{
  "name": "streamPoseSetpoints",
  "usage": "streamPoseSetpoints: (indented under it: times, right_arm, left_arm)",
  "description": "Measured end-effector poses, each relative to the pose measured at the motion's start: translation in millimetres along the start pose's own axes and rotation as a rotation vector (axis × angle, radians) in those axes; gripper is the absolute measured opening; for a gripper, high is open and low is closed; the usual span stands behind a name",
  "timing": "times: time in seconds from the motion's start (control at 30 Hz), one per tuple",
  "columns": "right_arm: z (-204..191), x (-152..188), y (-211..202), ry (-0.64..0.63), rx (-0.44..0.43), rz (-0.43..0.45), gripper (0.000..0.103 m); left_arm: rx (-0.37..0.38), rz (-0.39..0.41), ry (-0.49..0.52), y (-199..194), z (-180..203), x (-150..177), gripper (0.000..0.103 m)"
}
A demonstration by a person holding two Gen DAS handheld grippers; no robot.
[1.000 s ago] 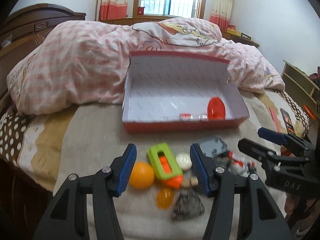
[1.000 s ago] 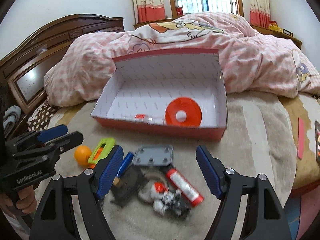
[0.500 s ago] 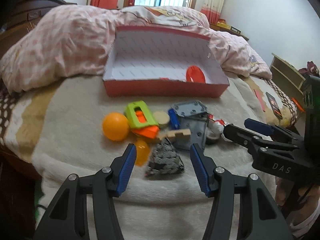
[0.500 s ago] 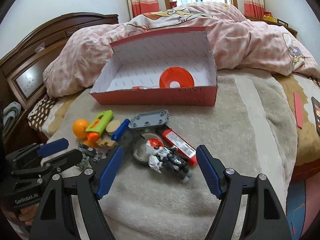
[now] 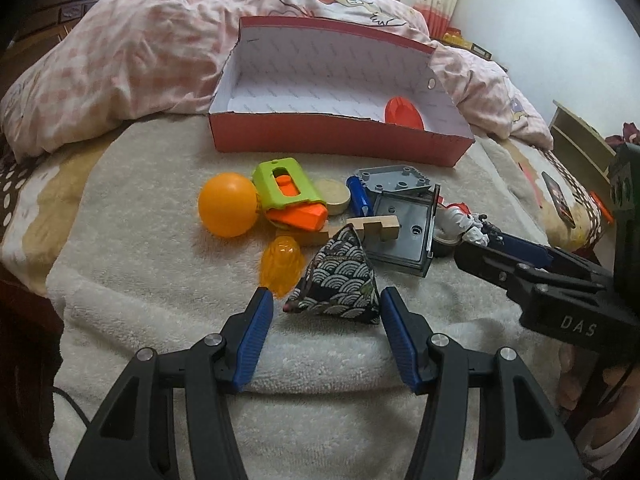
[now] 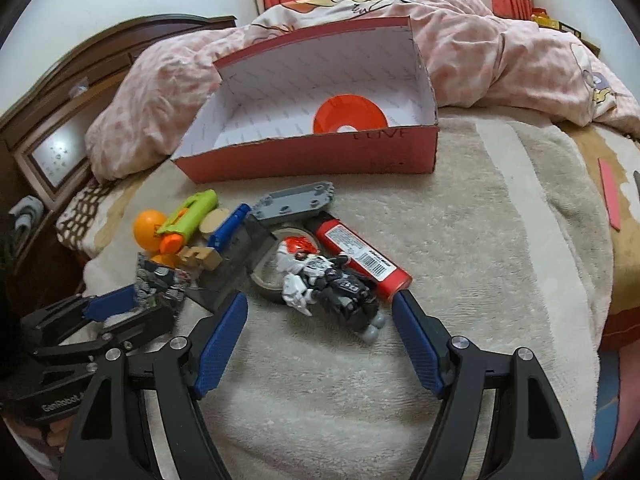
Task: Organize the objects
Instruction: 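Withdraw both grippers from the box back toward the toy pile, then grasp the patterned fabric pouch with the left gripper while the right gripper grasps the robot figurine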
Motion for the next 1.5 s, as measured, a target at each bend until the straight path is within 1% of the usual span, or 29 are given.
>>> streamPoseSetpoints:
  times: [0.03,0.07,0.1,0.17,0.3,0.4,0.47,0.57,0.67,0.87,0.93,0.97,1.07,1.17,1.33,1.5]
  right_arm:
    - [0,0,-1,0.005,-0.011,0.003,0.073]
    - [0,0,-1,0.007,-0.008,0.003,0.068]
    - [0,0,-1,0.005,0.002,0.003,0.064]
    - [1,1,-2,0.004,0.02,0.003,0.058]
    - [-2,5,-8,0.0,-0.005,-0.006,0.054]
    - [-14,10,-14,-0.051,-0.034,-0.013,0.054]
    - [-22,13,-18,-0.091,-0.033,-0.006,0.054]
    - [-29,9,-23,-0.148,0.019,0.03,0.054]
    - [-29,2,-21,-0.168,0.048,0.038,0.054]
    - [-22,-5,-1,-0.142,0.05,0.005,0.054]
    - [-21,-4,-1,-0.131,0.041,-0.003,0.054]
    - [-21,-3,-2,-0.132,0.034,-0.004,0.054]
    - [-23,-1,-7,-0.149,0.033,-0.003,0.054]
    - [-23,-1,-12,-0.163,0.038,0.012,0.054]
    - [-20,-15,-11,-0.167,0.051,0.038,0.054]
    - [-20,-22,6,-0.173,0.029,0.005,0.054]
  left_arm:
    - [0.001,0.0,0.001,-1,0,0,0.056]
    - [0.001,0.001,0.003,-1,0,0,0.056]
    - [0.003,0.001,0.002,-1,0,0,0.056]
    - [0.008,0.001,0.001,-1,0,0,0.056]
    - [0.041,0.001,-0.006,-3,2,0,0.056]
    - [0.068,0.011,0.009,-7,8,0,0.056]
    - [0.058,0.018,0.028,-8,12,0,0.056]
    - [0.041,0.001,0.014,-1,10,-2,0.056]
    - [0.032,-0.013,0.005,7,8,-5,0.056]
    - [-0.004,-0.013,0.035,16,11,-7,0.055]
    - [-0.015,-0.009,0.044,14,10,-7,0.051]
    - [-0.028,-0.008,0.049,14,10,-6,0.045]
    - [-0.024,-0.005,0.054,11,9,-5,0.039]
    - [-0.01,-0.005,0.062,7,10,-3,0.038]
    - [0.007,-0.002,0.059,2,11,-3,0.038]
    - [0.007,-0.006,0.047,2,9,-3,0.038]
Point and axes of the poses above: each gripper's, at about its wrist camera, not at the fingertips, and y roughly the way its jaws point, z to its right, x to its underside, the point moved 6 cm from there along y, roughly the way its jaws point
